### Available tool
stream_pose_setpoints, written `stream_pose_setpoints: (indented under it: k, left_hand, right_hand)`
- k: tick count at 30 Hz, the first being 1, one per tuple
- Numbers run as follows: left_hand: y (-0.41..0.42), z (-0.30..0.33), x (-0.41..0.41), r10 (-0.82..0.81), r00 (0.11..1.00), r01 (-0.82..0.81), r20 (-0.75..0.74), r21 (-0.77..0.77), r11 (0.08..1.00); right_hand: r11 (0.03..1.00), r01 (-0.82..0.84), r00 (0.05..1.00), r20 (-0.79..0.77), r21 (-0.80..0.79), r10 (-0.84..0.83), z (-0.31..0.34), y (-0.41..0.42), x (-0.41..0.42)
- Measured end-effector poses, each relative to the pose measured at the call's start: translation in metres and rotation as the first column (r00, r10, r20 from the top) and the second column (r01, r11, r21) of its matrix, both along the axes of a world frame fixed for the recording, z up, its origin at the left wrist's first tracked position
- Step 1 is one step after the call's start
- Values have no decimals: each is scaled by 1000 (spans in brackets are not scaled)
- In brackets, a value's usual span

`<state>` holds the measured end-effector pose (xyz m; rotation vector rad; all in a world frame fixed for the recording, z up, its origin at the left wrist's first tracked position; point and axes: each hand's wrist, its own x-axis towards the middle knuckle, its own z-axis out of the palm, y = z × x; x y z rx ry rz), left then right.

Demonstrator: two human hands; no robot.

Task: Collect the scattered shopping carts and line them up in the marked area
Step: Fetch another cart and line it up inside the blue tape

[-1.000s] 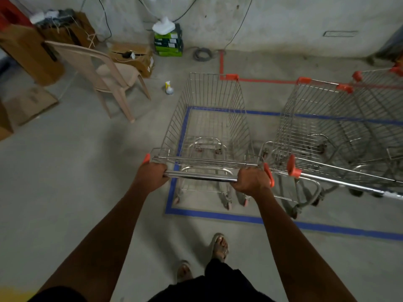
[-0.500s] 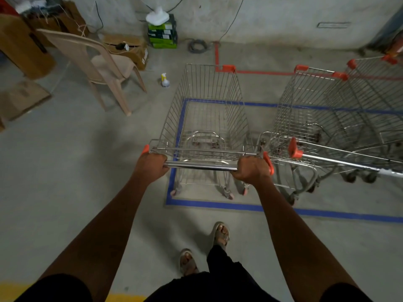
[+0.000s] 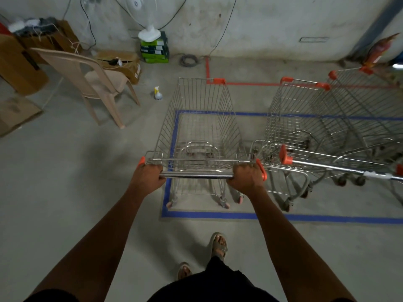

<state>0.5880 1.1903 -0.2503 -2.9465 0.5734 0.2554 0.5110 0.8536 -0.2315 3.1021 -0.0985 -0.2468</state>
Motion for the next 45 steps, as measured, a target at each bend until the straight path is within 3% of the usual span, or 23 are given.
stream_pose_setpoints:
  k: [6, 10, 27, 45]
  left_hand:
    - [-2, 2, -6, -19, 1000, 19, 13, 1, 1000]
    - [-1, 3, -12, -9, 1000, 9, 13, 29, 1000]
    - [-1, 0, -25, 33, 999, -33, 6, 78, 996]
    - [6, -5, -44, 78, 997, -79, 18, 36, 996]
  right_hand:
    - [994, -12, 1000, 2, 110, 11, 3, -6, -13]
    - [995, -1, 998, -61, 98, 7, 3, -5, -15]
    - [994, 97, 994, -53, 51, -95, -2, 6, -25]
    - [990, 112, 984, -151, 81, -99, 2, 13, -42]
